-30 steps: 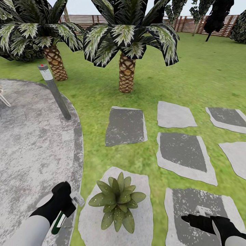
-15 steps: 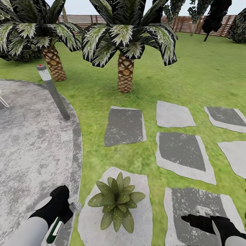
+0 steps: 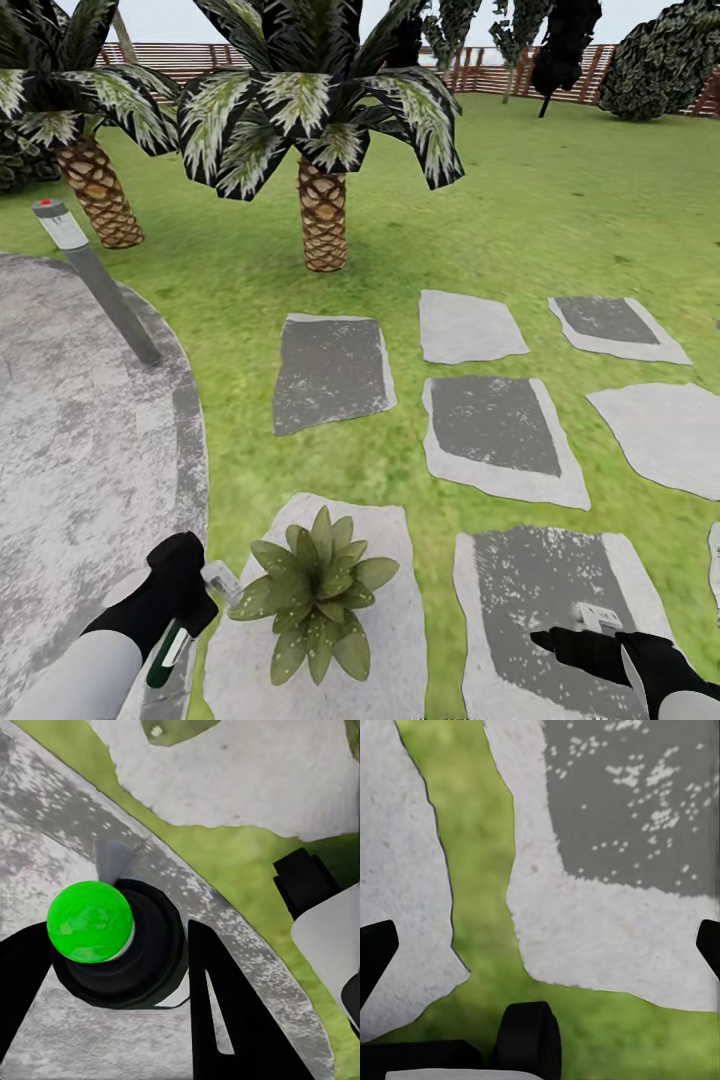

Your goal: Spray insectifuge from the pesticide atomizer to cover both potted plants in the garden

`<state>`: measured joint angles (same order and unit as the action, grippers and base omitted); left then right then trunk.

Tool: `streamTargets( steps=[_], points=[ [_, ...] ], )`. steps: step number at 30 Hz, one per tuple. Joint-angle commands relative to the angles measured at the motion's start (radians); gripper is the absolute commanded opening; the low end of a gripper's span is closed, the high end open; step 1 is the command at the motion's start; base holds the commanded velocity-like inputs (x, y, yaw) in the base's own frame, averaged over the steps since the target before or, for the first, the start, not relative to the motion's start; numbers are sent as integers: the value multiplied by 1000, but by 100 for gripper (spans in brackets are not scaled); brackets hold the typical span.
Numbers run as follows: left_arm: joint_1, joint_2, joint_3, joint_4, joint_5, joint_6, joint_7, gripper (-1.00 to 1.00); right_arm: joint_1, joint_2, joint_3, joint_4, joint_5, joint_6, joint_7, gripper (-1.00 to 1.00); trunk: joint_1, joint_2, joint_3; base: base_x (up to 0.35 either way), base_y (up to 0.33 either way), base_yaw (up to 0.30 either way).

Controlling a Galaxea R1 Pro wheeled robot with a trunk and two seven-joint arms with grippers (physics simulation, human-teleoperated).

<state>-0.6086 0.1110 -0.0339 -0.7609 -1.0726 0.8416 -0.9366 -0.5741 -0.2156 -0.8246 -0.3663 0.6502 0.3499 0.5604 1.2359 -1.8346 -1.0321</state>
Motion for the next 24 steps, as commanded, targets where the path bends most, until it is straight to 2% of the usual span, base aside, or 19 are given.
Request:
streamTargets(
  steps=[1,3,6,9,12,17,21,24],
  points=[
    [-1,1,-3,-14,-8,4,-10,-100,-1,1,-8,-2,8,4,7,100,0,0,-1,0,0,-174],
    [-5,1,-3,-55,-7,5,-12,-100,-1,1,-8,-2,8,4,7,100,0,0,-1,0,0,-71],
    [-8,-1,-3,-69,-7,7,-15,-100,-1,1,-8,-2,8,4,6,100,0,0,-1,0,0,-12],
    [-9,-29,-3,-98,-7,10,-17,-100,-1,1,-8,-2,8,4,6,100,0,0,-1,0,0,-2],
    [-10,-40,-3,-117,-7,12,-19,-100,-1,1,-8,-2,8,4,6,100,0,0,-1,0,0,0],
    [-10,-43,-3,-122,-7,13,-20,-100,-1,1,-8,-2,8,4,6,100,0,0,-1,0,0,0],
    [-32,-43,-3,-128,-9,16,-24,-100,-1,1,-8,-2,8,4,6,100,0,0,-1,0,0,0],
    [-53,-43,-3,-130,-9,53,-25,-100,-1,1,-8,-2,8,4,6,100,0,0,-1,0,0,47]
  ],
)
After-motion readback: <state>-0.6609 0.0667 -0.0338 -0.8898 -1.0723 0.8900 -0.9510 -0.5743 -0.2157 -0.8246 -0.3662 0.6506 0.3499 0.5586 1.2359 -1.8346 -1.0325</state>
